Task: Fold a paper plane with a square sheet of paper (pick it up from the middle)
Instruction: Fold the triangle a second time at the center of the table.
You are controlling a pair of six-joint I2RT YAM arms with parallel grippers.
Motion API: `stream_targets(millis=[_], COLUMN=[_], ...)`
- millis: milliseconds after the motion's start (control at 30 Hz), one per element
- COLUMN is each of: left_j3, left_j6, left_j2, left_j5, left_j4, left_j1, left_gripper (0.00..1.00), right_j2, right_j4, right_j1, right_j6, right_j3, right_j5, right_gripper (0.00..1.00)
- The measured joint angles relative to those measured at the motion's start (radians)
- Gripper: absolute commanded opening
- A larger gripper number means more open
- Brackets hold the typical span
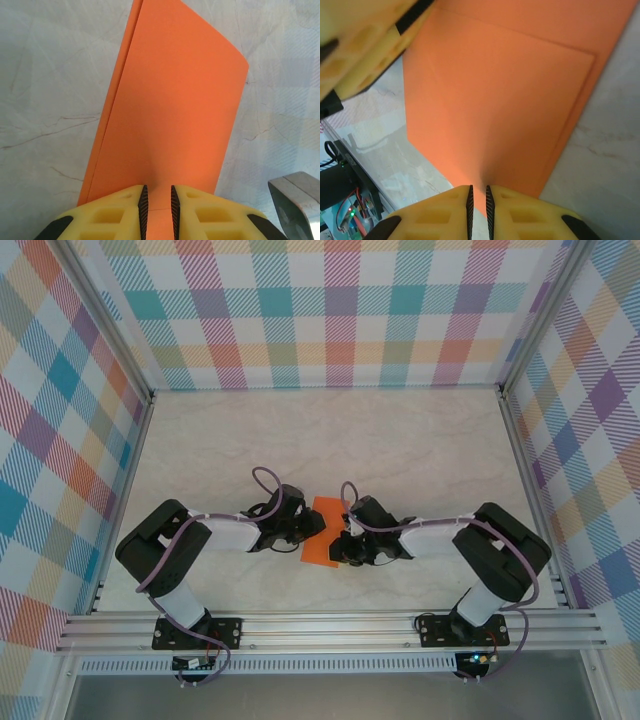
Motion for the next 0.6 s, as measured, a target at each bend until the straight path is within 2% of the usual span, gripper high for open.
stream_targets(millis=[167,433,533,600], left_j3=[0.0,0.0,-0.002,-0.007], left_j6=[0.0,0.0,0.0,0.0], left_j2=[0.0,0.0,-0.004,-0.013], left_j5=[0.0,0.0,-0.001,-0.008], left_j4=[0.0,0.0,-0.003,-0.009], left_j1=[0.0,0.0,0.0,0.0], left_gripper=[0.23,0.23,0.23,0.23], right_j2=[-0.073,-0.135,-0.192,-0.243], right_j4=[-0.034,-0.158,-0.221,-0.268], right_j1=[0.005,0.008,0.012,0.013], right_j6=[-0.006,-0.03,-0.033,-0.034], right_j3=[-0.059,-0.06,-0.058,-0.045], right_j5=[-0.002,0.024,0.082,0.141], right_gripper=[0.19,0.2,0.26,0.35])
